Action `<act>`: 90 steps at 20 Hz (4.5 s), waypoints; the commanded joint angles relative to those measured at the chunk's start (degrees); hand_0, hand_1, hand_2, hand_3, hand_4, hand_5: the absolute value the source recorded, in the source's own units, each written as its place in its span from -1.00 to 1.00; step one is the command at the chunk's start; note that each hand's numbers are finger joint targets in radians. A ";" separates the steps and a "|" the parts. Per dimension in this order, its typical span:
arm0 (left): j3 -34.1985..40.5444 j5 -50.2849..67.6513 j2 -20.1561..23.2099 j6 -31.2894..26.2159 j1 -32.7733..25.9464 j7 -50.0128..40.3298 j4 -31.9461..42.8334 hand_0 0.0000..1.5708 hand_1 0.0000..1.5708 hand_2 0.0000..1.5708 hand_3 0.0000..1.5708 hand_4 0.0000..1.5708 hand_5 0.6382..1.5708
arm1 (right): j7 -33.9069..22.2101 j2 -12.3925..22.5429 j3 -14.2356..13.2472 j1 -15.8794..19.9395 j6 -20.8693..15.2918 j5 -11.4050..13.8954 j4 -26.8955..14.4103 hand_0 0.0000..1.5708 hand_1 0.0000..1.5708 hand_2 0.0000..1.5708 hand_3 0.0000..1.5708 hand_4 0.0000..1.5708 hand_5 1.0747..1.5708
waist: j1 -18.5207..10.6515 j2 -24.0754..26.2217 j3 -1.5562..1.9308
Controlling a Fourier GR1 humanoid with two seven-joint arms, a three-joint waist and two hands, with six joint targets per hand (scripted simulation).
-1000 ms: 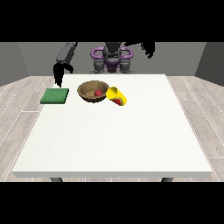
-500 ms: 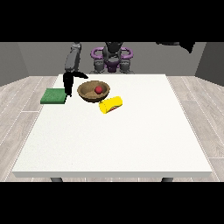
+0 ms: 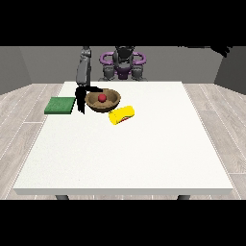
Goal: Pick the cup and pour the ball into the bowl, then pick the bowl and place it on the pad
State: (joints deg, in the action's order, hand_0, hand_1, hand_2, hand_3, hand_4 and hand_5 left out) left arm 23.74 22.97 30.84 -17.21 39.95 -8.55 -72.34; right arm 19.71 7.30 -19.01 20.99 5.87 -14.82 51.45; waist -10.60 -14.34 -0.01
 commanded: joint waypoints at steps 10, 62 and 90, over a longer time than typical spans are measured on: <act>3.00 3.73 4.21 -1.41 -1.14 -1.48 0.21 -1.00 -1.00 -1.00 -1.00 -0.73 0.86 | 0.07 -3.92 -0.38 4.82 -3.32 -1.08 -11.42 -0.26 -0.26 -1.00 -1.00 -0.49 0.84 | 0.27 -0.21 0.06; 15.56 11.03 17.34 -6.12 -10.44 8.67 3.32 -1.00 -1.00 -1.00 -1.00 -0.12 0.97 | -1.85 38.45 -8.56 14.45 9.24 3.20 -25.93 1.00 1.00 1.00 -1.00 0.25 1.00 | 7.16 -13.19 0.11; 10.08 19.03 12.24 -3.30 -12.53 -2.64 -4.24 -1.00 -1.00 -1.00 -1.00 0.25 1.00 | -15.42 41.44 -6.39 15.49 8.16 5.27 -34.89 -1.00 -1.00 -1.00 -1.00 -1.00 0.60 | 6.58 1.86 0.28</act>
State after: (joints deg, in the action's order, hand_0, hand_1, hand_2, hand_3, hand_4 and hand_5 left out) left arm 35.98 38.30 46.79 -22.68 26.98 -6.40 -70.33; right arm 5.51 45.99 -25.17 36.92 12.45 -9.75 18.34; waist -4.13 -16.16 0.11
